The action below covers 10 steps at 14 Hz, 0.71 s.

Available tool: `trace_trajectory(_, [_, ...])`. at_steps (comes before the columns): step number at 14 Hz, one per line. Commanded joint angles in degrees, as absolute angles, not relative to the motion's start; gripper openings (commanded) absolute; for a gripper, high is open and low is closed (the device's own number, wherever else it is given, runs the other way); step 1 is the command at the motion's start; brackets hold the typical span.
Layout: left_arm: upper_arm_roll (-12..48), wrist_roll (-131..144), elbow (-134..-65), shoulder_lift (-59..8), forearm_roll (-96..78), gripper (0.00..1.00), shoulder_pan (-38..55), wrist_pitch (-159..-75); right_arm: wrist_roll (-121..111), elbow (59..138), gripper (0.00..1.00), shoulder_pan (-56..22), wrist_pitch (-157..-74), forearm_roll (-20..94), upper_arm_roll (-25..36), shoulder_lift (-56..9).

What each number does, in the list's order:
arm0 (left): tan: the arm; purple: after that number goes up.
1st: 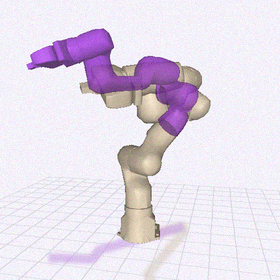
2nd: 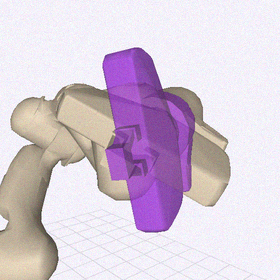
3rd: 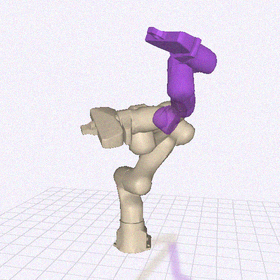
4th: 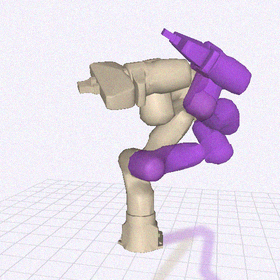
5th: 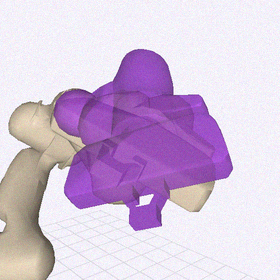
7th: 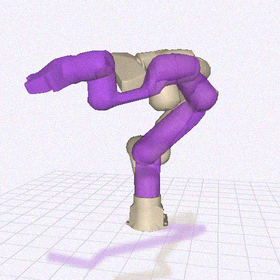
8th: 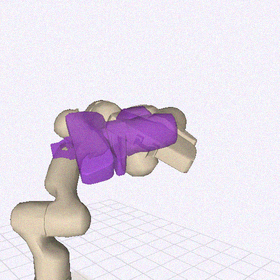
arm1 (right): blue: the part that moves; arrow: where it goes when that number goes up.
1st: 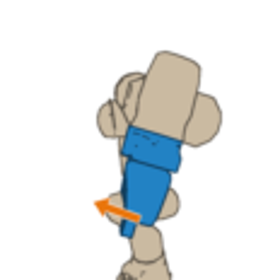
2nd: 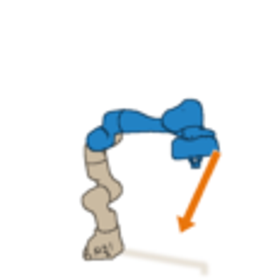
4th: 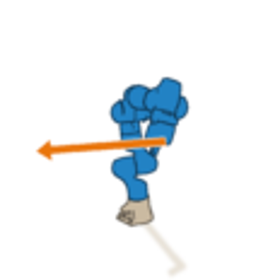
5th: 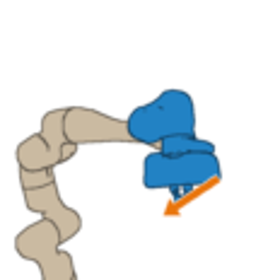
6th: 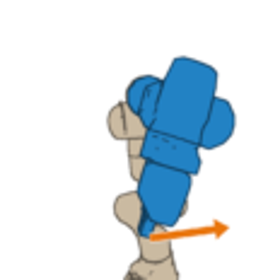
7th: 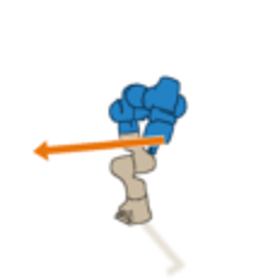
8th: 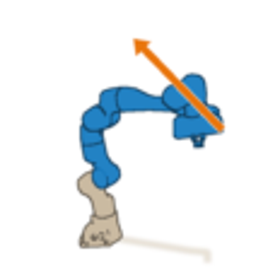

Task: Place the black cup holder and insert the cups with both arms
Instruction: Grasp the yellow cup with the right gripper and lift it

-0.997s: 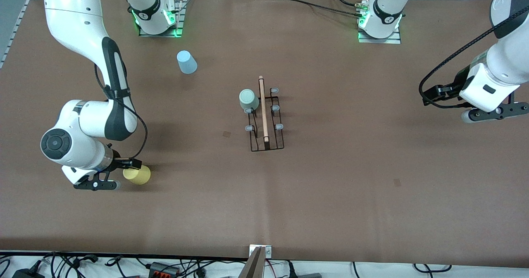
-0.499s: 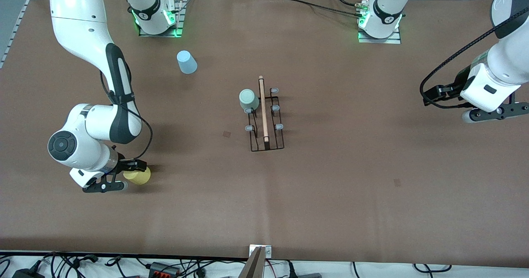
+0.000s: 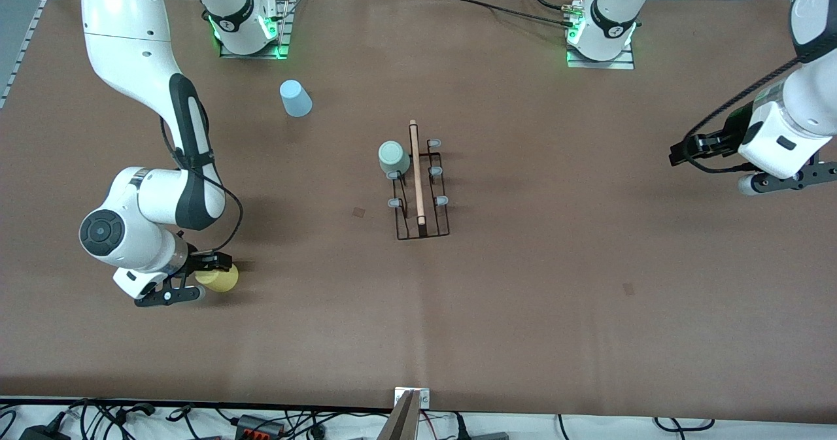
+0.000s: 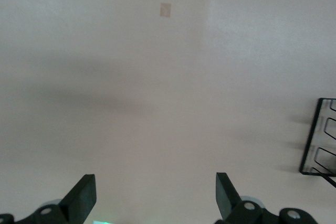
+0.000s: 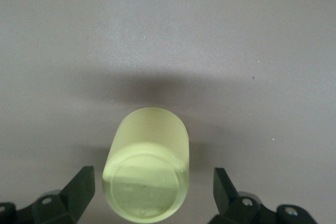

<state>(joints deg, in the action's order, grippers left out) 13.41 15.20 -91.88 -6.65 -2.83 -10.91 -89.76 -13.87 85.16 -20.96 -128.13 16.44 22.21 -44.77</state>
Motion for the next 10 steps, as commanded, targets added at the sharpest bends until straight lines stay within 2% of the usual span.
trace_trajectory(1, [13.54,14.50,-92.20,-6.77,-6.41,1.00,-12.39,-88.86,-15.64,84.73,1.00,-20.21,-130.16,18.28,21.27,-45.44])
trace_trajectory(4, [13.54,14.50,-92.20,-6.86,-6.68,1.00,-12.48,-88.86,-15.47,84.73,1.00,-20.21,-129.99,19.07,21.18,-45.53])
trace_trajectory(6, [13.54,14.50,-92.20,-6.85,-6.68,1.00,-12.48,-88.86,-15.47,84.81,0.94,-20.13,-129.55,19.42,21.18,-45.53])
trace_trajectory(7, [13.54,14.50,-92.20,-6.86,-6.68,1.00,-12.48,-88.86,-15.64,84.73,0.85,-20.13,-129.38,19.42,21.18,-45.53])
trace_trajectory(10, [13.54,14.50,-92.20,-6.86,-6.68,1.00,-12.57,-88.86,-15.64,84.73,0.43,-20.13,-127.37,19.51,21.27,-45.09])
